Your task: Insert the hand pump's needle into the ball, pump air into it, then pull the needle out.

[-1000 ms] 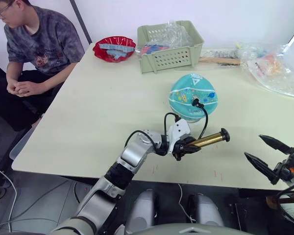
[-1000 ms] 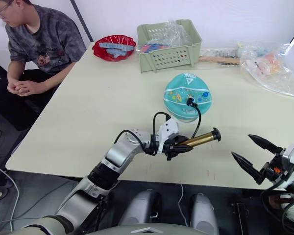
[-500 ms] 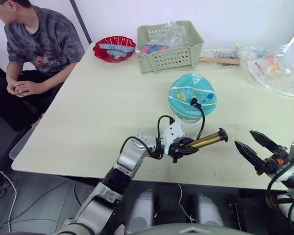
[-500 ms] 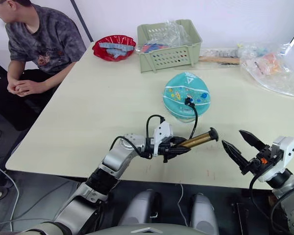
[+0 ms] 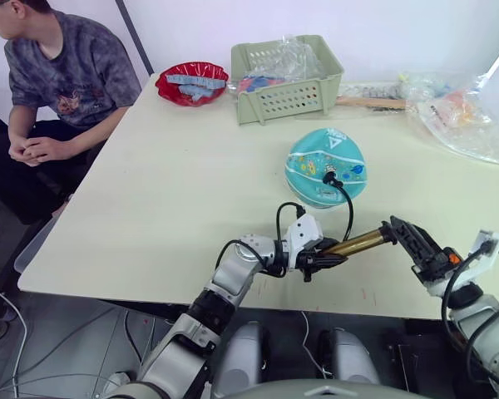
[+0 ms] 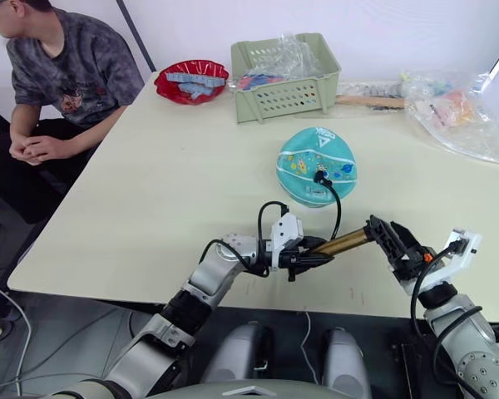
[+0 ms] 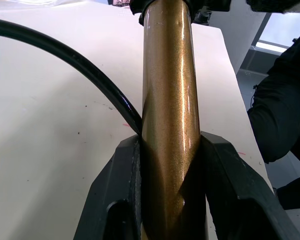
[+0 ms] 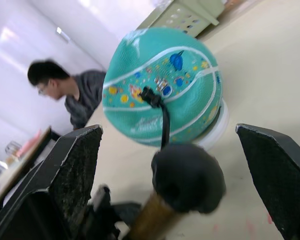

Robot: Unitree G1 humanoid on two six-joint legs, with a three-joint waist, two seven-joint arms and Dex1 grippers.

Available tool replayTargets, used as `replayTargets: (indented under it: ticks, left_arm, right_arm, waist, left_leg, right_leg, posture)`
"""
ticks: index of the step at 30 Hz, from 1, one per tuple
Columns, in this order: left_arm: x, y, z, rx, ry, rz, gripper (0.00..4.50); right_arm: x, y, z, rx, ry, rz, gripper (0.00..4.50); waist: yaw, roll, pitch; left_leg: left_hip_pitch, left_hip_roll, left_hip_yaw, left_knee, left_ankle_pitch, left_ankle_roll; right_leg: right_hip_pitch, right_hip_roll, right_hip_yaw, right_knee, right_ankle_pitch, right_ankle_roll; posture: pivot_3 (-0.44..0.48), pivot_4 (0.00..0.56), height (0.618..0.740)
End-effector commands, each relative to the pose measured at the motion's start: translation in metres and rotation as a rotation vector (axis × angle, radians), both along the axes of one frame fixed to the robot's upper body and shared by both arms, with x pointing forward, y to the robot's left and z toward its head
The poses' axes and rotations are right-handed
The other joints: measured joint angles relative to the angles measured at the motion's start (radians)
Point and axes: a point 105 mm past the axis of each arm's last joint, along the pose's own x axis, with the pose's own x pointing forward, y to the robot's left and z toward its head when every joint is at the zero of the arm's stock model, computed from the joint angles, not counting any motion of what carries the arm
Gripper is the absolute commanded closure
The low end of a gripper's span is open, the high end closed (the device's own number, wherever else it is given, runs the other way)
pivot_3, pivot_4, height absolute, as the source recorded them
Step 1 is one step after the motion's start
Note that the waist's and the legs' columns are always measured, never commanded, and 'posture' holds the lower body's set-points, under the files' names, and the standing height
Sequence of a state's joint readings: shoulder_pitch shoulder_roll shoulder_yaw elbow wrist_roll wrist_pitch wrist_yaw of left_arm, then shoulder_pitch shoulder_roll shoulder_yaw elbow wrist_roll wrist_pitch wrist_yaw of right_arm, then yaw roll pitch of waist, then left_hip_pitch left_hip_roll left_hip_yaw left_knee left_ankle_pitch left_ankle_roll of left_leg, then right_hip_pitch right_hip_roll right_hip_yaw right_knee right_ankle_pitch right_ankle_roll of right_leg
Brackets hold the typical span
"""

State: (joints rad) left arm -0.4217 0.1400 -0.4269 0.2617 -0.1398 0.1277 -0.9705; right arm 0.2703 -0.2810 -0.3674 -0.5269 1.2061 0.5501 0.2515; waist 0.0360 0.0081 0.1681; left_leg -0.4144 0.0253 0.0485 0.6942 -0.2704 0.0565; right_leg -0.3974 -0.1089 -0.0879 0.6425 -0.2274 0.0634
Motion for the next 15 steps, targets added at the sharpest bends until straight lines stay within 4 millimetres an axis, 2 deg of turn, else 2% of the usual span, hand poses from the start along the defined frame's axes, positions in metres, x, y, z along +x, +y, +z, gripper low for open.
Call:
replayTargets:
  ticks: [1, 15]
  left_arm:
    - [0.000, -0.006, 0.009, -0.043, -0.034, 0.001, 3.31]
    - [0.003, -0.015, 0.009, -0.065, -0.026, 0.026, 3.31]
  right_arm:
    - [0.008, -0.003, 0.003, 0.127, 0.018, -0.062, 0.00]
    - [0.014, 0.014, 0.000, 0.211, 0.045, -0.065, 0.00]
  waist:
    - [0.000, 0.000, 0.000]
    - [-0.004, 0.000, 0.000]
  left_leg:
    - [0.000, 0.000, 0.000, 0.000, 0.000, 0.000]
    - [-0.001, 0.000, 0.001, 0.000, 0.000, 0.000]
  right_leg:
    - [0.000, 0.000, 0.000, 0.000, 0.000, 0.000]
    - [-0.002, 0.001, 0.002, 0.000, 0.000, 0.000]
  posture:
    - [0.000, 0.150, 0.740]
    - [0.000, 0.150, 0.740]
